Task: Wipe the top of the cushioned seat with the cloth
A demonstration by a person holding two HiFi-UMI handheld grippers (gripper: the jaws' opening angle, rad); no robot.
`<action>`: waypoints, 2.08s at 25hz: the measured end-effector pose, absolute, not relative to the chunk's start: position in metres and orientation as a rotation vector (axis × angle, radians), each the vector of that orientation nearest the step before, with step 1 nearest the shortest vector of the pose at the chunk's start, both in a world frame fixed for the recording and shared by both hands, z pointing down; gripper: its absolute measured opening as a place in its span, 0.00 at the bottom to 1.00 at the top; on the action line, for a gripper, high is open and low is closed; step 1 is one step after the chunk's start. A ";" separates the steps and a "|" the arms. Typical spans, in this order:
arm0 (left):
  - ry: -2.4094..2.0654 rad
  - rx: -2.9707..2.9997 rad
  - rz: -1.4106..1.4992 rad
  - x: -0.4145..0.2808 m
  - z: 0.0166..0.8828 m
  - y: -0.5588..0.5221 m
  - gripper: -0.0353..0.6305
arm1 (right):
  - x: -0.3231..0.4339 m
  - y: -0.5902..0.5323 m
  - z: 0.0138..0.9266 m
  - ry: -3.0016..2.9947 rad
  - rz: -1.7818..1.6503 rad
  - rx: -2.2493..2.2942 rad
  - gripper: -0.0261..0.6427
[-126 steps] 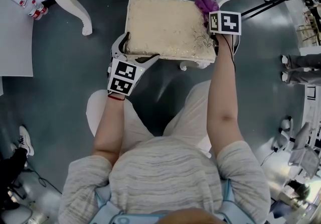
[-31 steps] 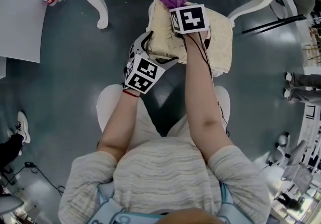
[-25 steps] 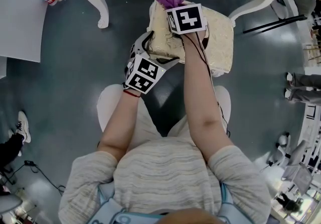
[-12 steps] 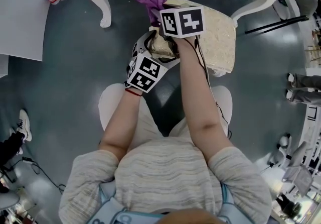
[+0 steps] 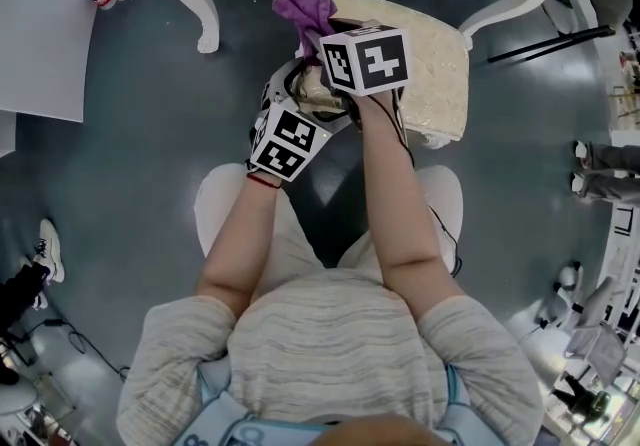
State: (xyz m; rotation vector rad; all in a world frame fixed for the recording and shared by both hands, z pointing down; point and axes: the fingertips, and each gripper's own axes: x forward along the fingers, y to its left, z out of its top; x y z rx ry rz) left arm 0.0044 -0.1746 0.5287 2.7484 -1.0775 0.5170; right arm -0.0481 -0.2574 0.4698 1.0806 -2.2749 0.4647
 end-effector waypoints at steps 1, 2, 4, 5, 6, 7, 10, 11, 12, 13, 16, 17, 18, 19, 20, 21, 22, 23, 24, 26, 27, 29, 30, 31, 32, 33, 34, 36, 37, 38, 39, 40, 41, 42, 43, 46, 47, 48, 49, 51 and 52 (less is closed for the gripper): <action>-1.078 2.748 0.516 0.004 0.529 -0.175 0.89 | -0.046 -0.257 0.473 -2.255 0.448 1.083 0.20; -1.078 2.748 0.514 0.004 0.529 -0.175 0.89 | -0.043 -0.257 0.476 -2.234 0.430 1.086 0.20; -1.080 2.747 0.512 0.003 0.528 -0.175 0.89 | -0.039 -0.257 0.482 -2.214 0.412 1.090 0.20; -1.080 2.747 0.513 0.003 0.527 -0.175 0.89 | -0.038 -0.258 0.484 -2.217 0.413 1.091 0.20; -1.080 2.752 0.515 0.003 0.526 -0.176 0.89 | -0.037 -0.259 0.485 -2.225 0.419 1.093 0.20; -1.080 2.757 0.515 0.003 0.524 -0.176 0.89 | -0.037 -0.259 0.485 -2.232 0.424 1.093 0.20; -1.080 2.763 0.517 0.003 0.522 -0.176 0.89 | -0.036 -0.259 0.484 -2.239 0.420 1.089 0.20; -1.079 2.763 0.516 0.003 0.523 -0.176 0.89 | -0.035 -0.259 0.484 -2.239 0.417 1.088 0.20; -1.078 2.764 0.515 0.003 0.523 -0.176 0.89 | -0.035 -0.259 0.484 -2.242 0.415 1.088 0.20; -1.077 2.763 0.515 0.003 0.523 -0.177 0.89 | -0.034 -0.259 0.484 -2.246 0.417 1.088 0.20; -1.075 2.760 0.519 0.002 0.524 -0.177 0.89 | -0.035 -0.260 0.484 -2.262 0.423 1.082 0.20; -1.074 2.759 0.520 0.002 0.525 -0.178 0.89 | -0.035 -0.260 0.484 -2.261 0.418 1.081 0.20; -1.073 2.759 0.521 0.002 0.525 -0.178 0.89 | -0.033 -0.259 0.484 -2.255 0.410 1.084 0.20; -1.073 2.759 0.521 0.002 0.525 -0.178 0.89 | -0.032 -0.259 0.484 -2.251 0.405 1.087 0.20; -1.073 2.759 0.521 0.002 0.525 -0.177 0.89 | -0.030 -0.259 0.484 -2.250 0.406 1.089 0.20; -1.073 2.759 0.520 0.002 0.525 -0.177 0.89 | -0.029 -0.258 0.484 -2.253 0.410 1.089 0.20; -1.073 2.759 0.520 0.002 0.524 -0.177 0.89 | -0.028 -0.258 0.483 -2.257 0.415 1.087 0.20; -1.073 2.759 0.520 0.002 0.524 -0.177 0.89 | -0.026 -0.258 0.483 -2.260 0.421 1.086 0.20; -1.073 2.758 0.521 0.002 0.524 -0.178 0.89 | -0.024 -0.258 0.483 -2.260 0.426 1.087 0.20; -1.073 2.758 0.523 0.002 0.524 -0.178 0.89 | -0.020 -0.258 0.483 -2.256 0.435 1.093 0.20; -1.073 2.757 0.523 0.002 0.525 -0.178 0.89 | -0.018 -0.258 0.484 -2.255 0.438 1.095 0.20; -1.073 2.757 0.523 0.002 0.525 -0.178 0.89 | -0.016 -0.258 0.484 -2.257 0.443 1.097 0.20; -1.073 2.757 0.524 0.002 0.525 -0.178 0.89 | -0.014 -0.258 0.484 -2.256 0.446 1.099 0.20; -1.072 2.758 0.524 0.002 0.525 -0.178 0.89 | -0.013 -0.258 0.484 -2.256 0.447 1.100 0.20; -1.072 2.758 0.523 0.001 0.525 -0.178 0.89 | -0.012 -0.258 0.484 -2.258 0.447 1.099 0.20; -1.072 2.758 0.522 0.001 0.525 -0.178 0.89 | -0.011 -0.258 0.483 -2.261 0.447 1.097 0.20; -1.072 2.758 0.522 0.001 0.525 -0.178 0.89 | -0.010 -0.258 0.483 -2.263 0.447 1.096 0.20; -1.073 2.758 0.524 0.001 0.525 -0.178 0.89 | -0.004 -0.257 0.482 -2.261 0.446 1.102 0.20; -1.074 2.757 0.525 0.002 0.525 -0.178 0.89 | -0.001 -0.257 0.482 -2.258 0.446 1.105 0.20; -1.074 2.757 0.526 0.002 0.525 -0.178 0.89 | 0.001 -0.257 0.482 -2.255 0.447 1.108 0.20; -1.073 2.757 0.526 0.001 0.526 -0.178 0.89 | 0.004 -0.257 0.483 -2.252 0.448 1.111 0.20; -1.072 2.757 0.526 0.001 0.526 -0.178 0.89 | 0.006 -0.256 0.483 -2.250 0.447 1.113 0.20; -1.071 2.757 0.526 0.001 0.526 -0.178 0.89 | 0.009 -0.256 0.483 -2.247 0.445 1.118 0.20; -1.071 2.757 0.525 0.001 0.526 -0.178 0.89 | 0.012 -0.256 0.482 -2.242 0.445 1.125 0.20; -1.070 2.757 0.524 0.001 0.526 -0.178 0.89 | 0.016 -0.256 0.483 -2.237 0.448 1.132 0.20; -1.073 2.754 0.521 0.001 0.526 -0.178 0.89 | 0.025 -0.255 0.483 -2.232 0.458 1.149 0.20; -1.074 2.752 0.521 0.001 0.526 -0.178 0.89 | 0.026 -0.254 0.483 -2.235 0.459 1.149 0.20; -1.076 2.751 0.523 0.000 0.526 -0.178 0.89 | 0.028 -0.254 0.483 -2.239 0.462 1.149 0.20; -1.077 2.751 0.524 0.001 0.526 -0.178 0.89 | 0.030 -0.254 0.483 -2.239 0.466 1.150 0.20; -1.077 2.749 0.520 0.002 0.526 -0.178 0.89 | 0.035 -0.253 0.484 -2.227 0.463 1.159 0.20; -1.077 2.749 0.517 0.002 0.525 -0.178 0.89 | 0.037 -0.253 0.483 -2.224 0.459 1.162 0.20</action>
